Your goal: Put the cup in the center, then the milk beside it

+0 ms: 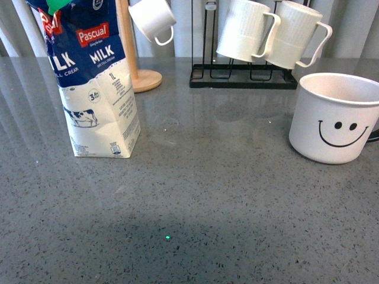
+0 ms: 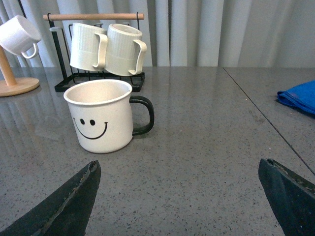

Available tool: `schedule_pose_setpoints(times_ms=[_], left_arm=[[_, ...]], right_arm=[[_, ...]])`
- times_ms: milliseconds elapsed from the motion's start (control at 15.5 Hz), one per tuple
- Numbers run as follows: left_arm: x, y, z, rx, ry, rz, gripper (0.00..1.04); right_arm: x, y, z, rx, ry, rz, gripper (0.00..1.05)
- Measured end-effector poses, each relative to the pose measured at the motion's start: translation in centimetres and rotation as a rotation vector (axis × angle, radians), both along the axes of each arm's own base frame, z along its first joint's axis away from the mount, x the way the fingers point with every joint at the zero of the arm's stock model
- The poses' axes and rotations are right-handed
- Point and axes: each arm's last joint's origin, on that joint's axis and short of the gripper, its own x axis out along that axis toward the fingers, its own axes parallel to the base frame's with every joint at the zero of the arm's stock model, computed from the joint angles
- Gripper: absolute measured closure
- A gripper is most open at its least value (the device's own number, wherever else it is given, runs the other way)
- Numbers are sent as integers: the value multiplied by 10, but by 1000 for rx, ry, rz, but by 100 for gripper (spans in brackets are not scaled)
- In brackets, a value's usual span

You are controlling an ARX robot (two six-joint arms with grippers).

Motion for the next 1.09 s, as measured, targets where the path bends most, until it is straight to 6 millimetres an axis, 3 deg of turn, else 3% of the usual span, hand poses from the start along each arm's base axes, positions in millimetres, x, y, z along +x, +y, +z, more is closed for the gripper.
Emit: schedule_pose_setpoints(times_ms=[1095], left_arm=[[0, 0, 0, 0, 0, 0, 7]], right_arm=[[0, 0, 0, 0, 0, 0, 7]])
